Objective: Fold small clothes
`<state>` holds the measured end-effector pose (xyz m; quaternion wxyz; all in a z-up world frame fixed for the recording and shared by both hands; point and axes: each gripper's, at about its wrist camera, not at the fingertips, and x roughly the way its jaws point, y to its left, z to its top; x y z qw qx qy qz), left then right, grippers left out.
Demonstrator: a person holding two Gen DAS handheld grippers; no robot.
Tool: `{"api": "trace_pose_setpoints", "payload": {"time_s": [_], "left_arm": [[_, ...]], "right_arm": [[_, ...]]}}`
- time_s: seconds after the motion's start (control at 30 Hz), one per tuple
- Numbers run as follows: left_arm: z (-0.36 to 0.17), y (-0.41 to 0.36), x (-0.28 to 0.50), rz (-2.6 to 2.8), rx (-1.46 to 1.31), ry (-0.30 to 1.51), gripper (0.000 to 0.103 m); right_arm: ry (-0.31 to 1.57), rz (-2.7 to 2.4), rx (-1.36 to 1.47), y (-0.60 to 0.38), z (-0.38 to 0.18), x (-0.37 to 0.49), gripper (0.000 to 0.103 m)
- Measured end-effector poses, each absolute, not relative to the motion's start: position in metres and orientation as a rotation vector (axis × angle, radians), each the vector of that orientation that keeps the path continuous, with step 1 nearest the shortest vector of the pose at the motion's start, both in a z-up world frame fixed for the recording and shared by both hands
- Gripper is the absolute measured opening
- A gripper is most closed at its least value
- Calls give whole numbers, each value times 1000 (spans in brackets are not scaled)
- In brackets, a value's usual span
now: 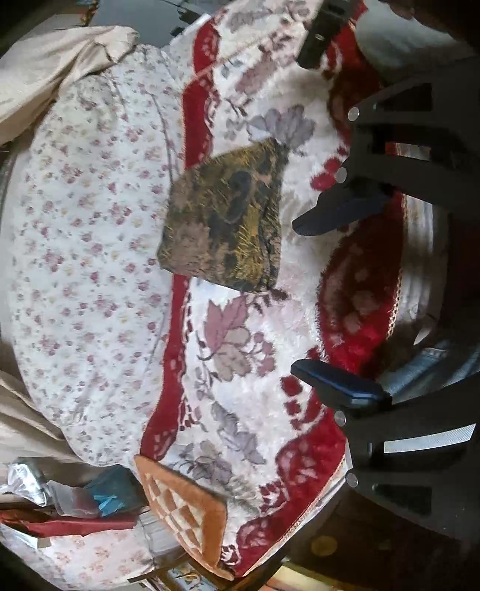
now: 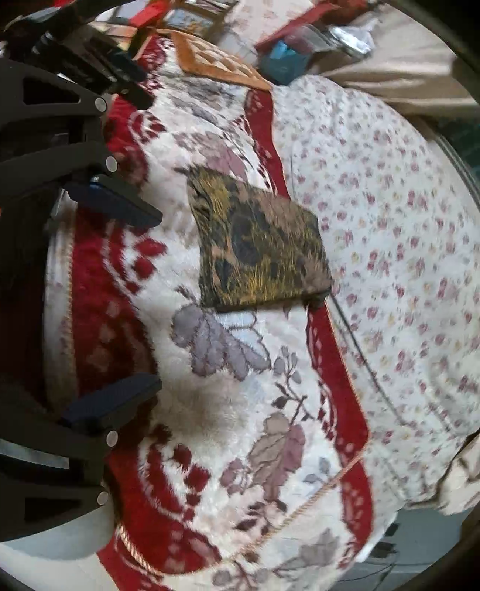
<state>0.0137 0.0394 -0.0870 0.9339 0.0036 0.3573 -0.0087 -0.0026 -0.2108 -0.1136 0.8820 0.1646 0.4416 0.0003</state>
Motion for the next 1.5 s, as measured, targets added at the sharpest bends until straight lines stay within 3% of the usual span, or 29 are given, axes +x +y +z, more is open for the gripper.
{"api": "trace_pose_setpoints", "payload": {"time_s": [0.53,1.5], "left_arm": [[-18,39,-36,-16,24,681,70],[-8,40,-44,-7,32,668,70]], "right_arm": [[855,32,314,-190,-36,-57,80],[849,62,306,-185,-28,-53,80]]}}
